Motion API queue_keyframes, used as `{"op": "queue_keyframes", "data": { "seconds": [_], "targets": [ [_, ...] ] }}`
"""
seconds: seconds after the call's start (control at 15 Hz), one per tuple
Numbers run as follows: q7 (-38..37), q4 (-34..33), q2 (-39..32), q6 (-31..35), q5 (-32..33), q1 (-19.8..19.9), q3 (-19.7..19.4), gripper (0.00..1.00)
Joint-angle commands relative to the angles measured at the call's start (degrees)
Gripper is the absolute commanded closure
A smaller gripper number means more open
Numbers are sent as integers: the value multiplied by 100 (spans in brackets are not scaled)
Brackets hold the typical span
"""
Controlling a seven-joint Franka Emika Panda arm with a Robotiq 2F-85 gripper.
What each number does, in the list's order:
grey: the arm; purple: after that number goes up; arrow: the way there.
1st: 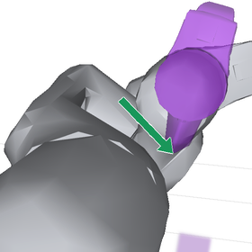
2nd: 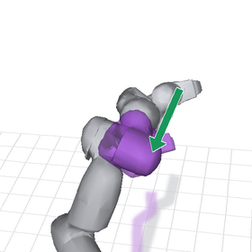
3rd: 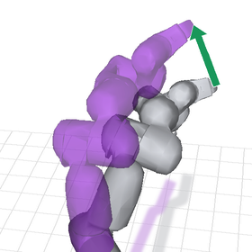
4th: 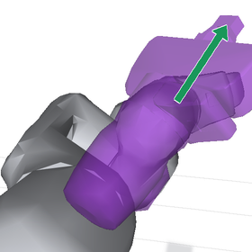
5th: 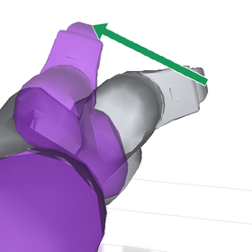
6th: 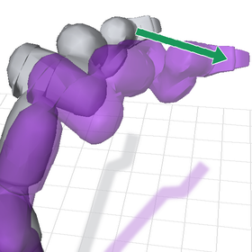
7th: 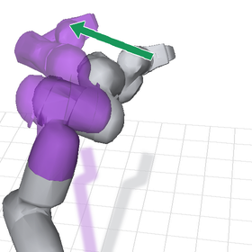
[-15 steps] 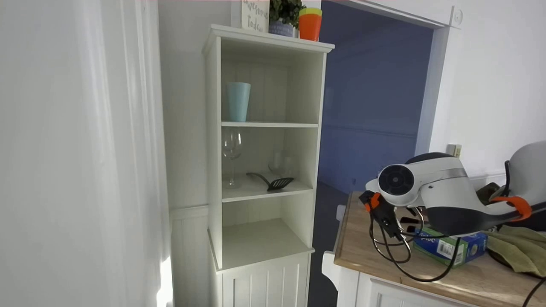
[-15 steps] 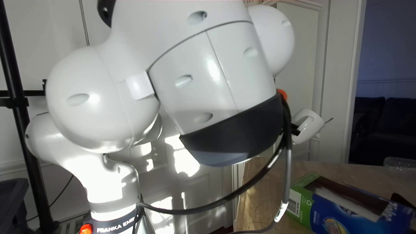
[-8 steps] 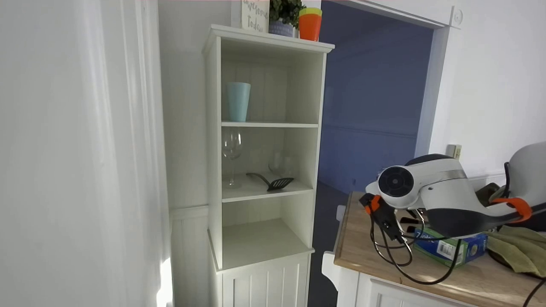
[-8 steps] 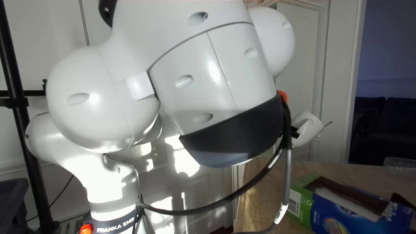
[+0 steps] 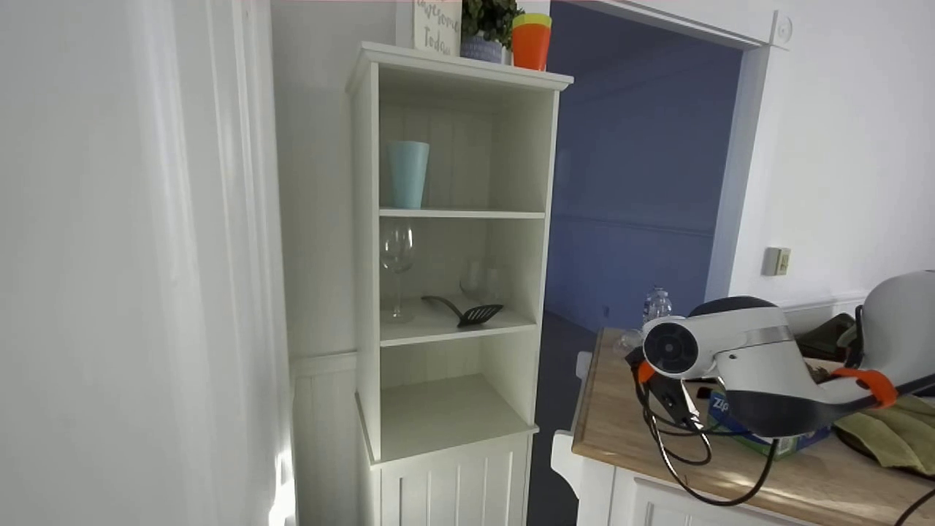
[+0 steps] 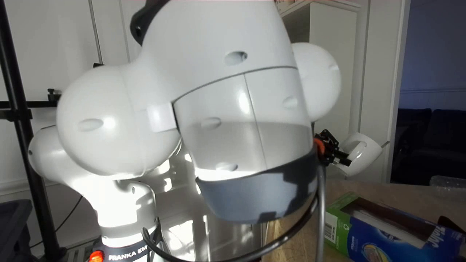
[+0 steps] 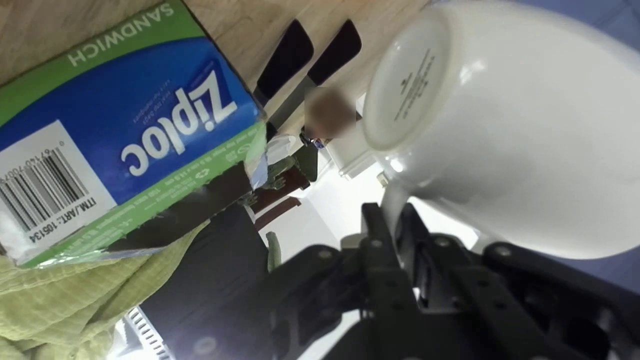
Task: Remove the white mug from the bottom shelf and put it on the counter
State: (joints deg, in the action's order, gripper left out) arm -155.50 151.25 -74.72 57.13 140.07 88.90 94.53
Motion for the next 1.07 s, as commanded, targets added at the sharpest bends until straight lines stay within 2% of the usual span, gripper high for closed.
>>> {"op": "queue_keyframes", "data": {
  "seconds": [0.0, 0.2, 1.0],
  "targets": [
    [-155, 56, -268, -607, 577, -154, -324, 97],
    [-197, 50, -273, -781, 261, -287, -472, 97],
    [-176, -243, 141, -621, -1202, -520, -429, 97]
  ]
}}
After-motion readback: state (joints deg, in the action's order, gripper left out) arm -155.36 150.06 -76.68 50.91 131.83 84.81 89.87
